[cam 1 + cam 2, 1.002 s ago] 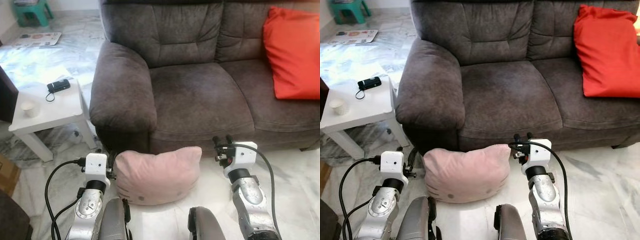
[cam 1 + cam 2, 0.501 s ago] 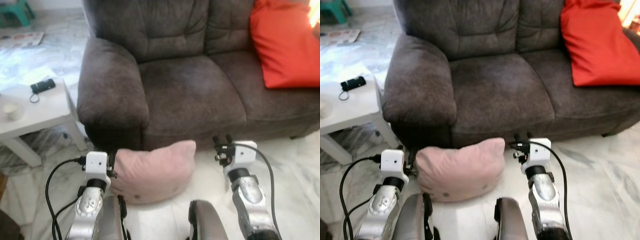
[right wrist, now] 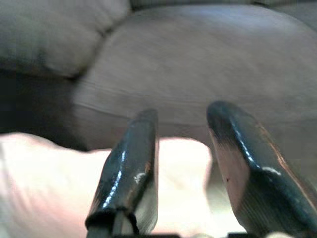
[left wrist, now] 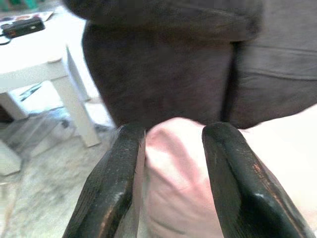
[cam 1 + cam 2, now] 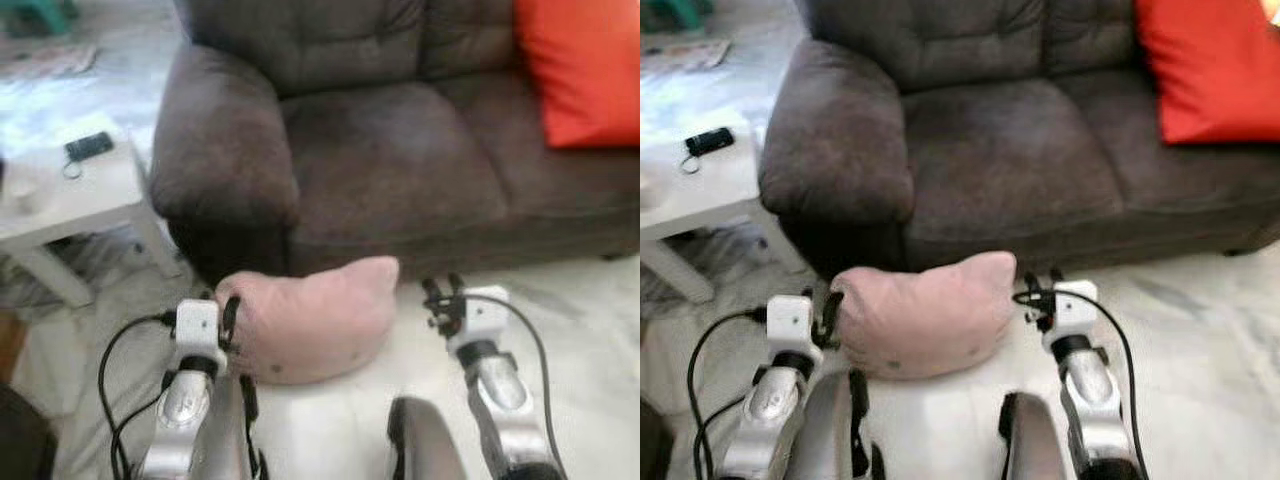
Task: Move the pillow to the sofa from floor
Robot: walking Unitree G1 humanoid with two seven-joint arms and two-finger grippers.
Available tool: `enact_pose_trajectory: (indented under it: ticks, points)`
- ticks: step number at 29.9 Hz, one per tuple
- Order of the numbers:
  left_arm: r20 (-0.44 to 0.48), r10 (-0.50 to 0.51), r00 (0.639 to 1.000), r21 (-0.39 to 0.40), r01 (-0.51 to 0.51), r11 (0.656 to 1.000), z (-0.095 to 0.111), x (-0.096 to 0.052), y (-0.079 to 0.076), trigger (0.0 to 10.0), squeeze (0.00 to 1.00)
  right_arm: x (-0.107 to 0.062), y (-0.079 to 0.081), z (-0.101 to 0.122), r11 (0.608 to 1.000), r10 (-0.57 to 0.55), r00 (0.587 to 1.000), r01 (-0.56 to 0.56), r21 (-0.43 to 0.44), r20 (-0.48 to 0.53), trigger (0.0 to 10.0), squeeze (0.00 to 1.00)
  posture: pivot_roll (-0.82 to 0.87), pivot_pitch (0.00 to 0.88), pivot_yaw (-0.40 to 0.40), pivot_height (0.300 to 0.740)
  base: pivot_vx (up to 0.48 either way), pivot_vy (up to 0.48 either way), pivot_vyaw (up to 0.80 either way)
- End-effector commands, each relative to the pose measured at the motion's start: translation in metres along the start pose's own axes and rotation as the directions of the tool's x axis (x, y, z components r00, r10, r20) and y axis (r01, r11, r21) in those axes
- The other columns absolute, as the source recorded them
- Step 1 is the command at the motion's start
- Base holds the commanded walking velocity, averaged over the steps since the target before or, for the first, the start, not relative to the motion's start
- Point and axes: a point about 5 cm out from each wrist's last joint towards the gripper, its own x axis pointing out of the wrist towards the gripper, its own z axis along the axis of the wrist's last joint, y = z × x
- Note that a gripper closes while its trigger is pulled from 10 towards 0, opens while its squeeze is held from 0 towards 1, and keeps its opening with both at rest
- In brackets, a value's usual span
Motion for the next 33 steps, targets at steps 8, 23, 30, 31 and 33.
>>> enact_pose_trajectory:
  ticks: [8, 23, 30, 31, 33]
  points:
    - [-0.021, -0.018, 1.000, -0.010, 0.018, 1.000, -0.002, 0.002, 0.002, 10.0, 0.00, -0.002, 0.000, -0.004, 1.000, -0.003, 1.000, 0.003, 0.015, -0.012, 10.0, 0.00, -0.05, 0.118, -0.004, 0.518, 0.069, 0.000, 0.00]
    - [-0.028, -0.028, 0.999, -0.013, 0.028, 1.000, -0.003, 0.003, 0.001, 10.0, 0.00, -0.001, 0.003, -0.003, 1.000, 0.020, 1.000, -0.019, 0.012, -0.008, 10.0, 0.00, -0.05, 0.119, -0.006, 0.518, 0.363, 0.000, 0.38]
    - [-0.053, -0.082, 0.995, -0.048, 0.080, 0.996, -0.007, 0.003, -0.005, 10.0, 0.00, -0.001, 0.003, -0.004, 1.000, 0.027, 1.000, -0.027, 0.006, -0.013, 10.0, 0.00, -0.05, 0.120, -0.006, 0.518, 0.159, 0.000, 0.00]
    - [-0.068, -0.094, 0.993, -0.056, 0.090, 0.994, -0.009, 0.003, -0.006, 10.0, 0.00, -0.001, 0.003, -0.004, 1.000, 0.028, 1.000, -0.028, 0.006, -0.014, 10.0, 0.00, -0.05, 0.120, -0.006, 0.518, 0.000, 0.000, 0.00]
    - [-0.145, -0.148, 0.978, -0.076, 0.138, 0.988, -0.020, -0.001, -0.010, 10.0, 0.00, -0.001, 0.003, -0.004, 1.000, 0.031, 0.999, -0.031, 0.004, -0.015, 10.0, 0.00, -0.05, 0.121, -0.006, 0.518, 0.000, 0.000, 0.00]
